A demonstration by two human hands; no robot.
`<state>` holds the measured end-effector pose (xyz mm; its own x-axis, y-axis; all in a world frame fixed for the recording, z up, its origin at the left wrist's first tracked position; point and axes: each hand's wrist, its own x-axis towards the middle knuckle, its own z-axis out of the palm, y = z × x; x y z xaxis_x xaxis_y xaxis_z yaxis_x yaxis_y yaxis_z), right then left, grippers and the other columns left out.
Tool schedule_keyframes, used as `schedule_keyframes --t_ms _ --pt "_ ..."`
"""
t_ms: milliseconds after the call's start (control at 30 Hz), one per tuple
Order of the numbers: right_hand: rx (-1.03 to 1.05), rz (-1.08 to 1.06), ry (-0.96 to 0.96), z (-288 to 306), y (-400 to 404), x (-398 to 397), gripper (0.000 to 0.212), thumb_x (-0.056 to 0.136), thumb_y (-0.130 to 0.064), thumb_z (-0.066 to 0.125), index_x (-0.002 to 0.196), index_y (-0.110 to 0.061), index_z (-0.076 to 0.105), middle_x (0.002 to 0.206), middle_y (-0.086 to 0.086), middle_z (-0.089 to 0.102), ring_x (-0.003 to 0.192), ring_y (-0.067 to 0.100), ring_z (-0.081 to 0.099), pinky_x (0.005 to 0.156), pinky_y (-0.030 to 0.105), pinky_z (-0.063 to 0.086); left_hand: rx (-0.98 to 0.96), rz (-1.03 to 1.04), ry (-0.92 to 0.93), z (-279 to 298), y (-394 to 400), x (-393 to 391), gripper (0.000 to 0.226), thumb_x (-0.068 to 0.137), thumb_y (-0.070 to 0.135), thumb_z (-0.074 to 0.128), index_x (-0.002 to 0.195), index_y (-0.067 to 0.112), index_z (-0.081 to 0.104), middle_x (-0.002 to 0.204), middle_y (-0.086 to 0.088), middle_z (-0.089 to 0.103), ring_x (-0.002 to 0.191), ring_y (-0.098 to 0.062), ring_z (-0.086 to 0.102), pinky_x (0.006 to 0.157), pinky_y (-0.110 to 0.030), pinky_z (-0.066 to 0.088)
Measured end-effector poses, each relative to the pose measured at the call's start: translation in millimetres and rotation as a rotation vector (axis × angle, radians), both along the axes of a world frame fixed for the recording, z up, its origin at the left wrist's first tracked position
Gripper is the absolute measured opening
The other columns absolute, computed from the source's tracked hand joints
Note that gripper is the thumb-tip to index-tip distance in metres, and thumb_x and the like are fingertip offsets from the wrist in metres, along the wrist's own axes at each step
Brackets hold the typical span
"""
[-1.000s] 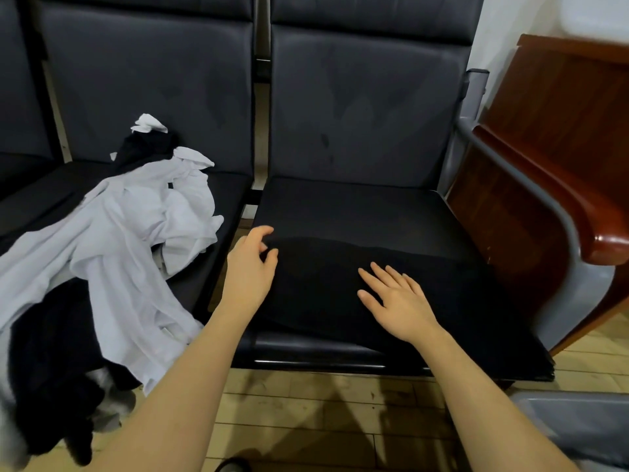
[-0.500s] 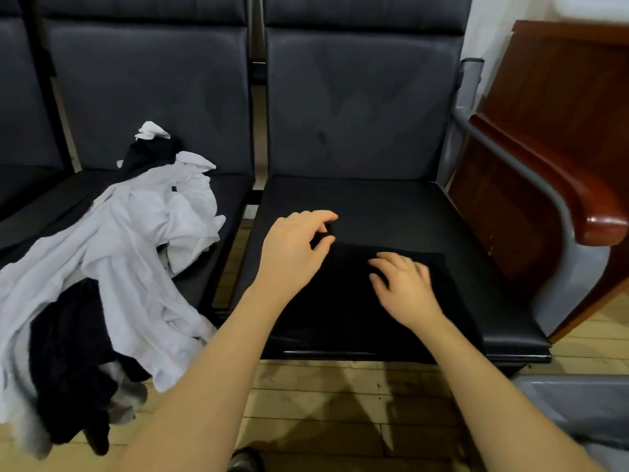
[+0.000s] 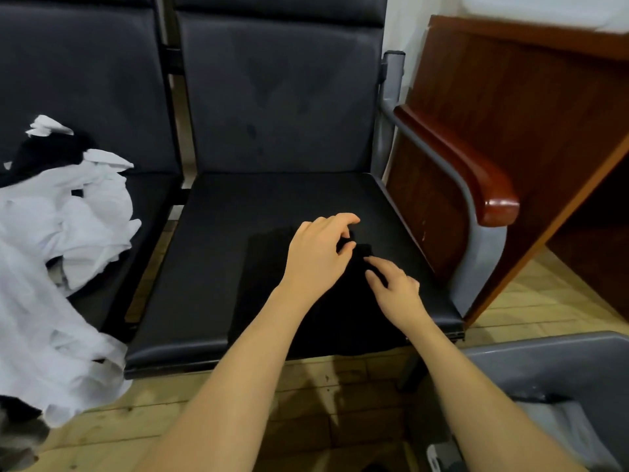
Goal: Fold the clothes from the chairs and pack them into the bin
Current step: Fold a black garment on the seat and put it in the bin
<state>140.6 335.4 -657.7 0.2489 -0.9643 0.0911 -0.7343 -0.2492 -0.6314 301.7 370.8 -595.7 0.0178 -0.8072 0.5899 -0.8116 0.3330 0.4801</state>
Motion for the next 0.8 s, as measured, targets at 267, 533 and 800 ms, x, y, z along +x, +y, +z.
schedule_keyframes --t_ms 267,533,800 --pt "0.014 -0.218 -0.498 3.6 -1.8 -6.8 0.027 0.101 -0.028 0.041 0.119 -0.018 0.059 0.116 -0.001 0.060 0.110 0.012 0.055 0.095 0.026 0.042 0.212 -0.124 0.168 -9.4 -15.0 -15.4 0.036 0.094 0.022 0.055 0.130 0.021 0.053 0.111 0.005 0.063 0.103 -0.009 0.058 0.094 -0.032 0.045" --pt "-0.111 -0.198 -0.215 11.1 -10.3 24.6 0.032 0.093 -0.043 0.054 0.118 -0.025 0.059 0.114 -0.009 0.056 0.110 0.013 0.052 0.106 0.041 0.027 0.267 0.134 -0.081 -50.3 -3.8 52.0 0.030 0.096 0.011 0.049 0.125 0.012 0.058 0.130 -0.002 0.055 0.119 -0.023 0.050 0.095 -0.034 0.038" --pt "-0.106 -0.200 -0.039 11.1 -19.6 66.6 0.044 0.081 -0.064 0.057 0.105 -0.028 0.058 0.102 -0.012 0.063 0.103 0.008 0.055 0.097 0.033 0.018 0.715 0.091 -0.348 -67.3 3.4 76.7 0.050 0.101 0.047 0.012 0.148 0.039 -0.004 0.157 0.013 -0.011 0.144 -0.010 -0.011 0.118 -0.039 -0.004"
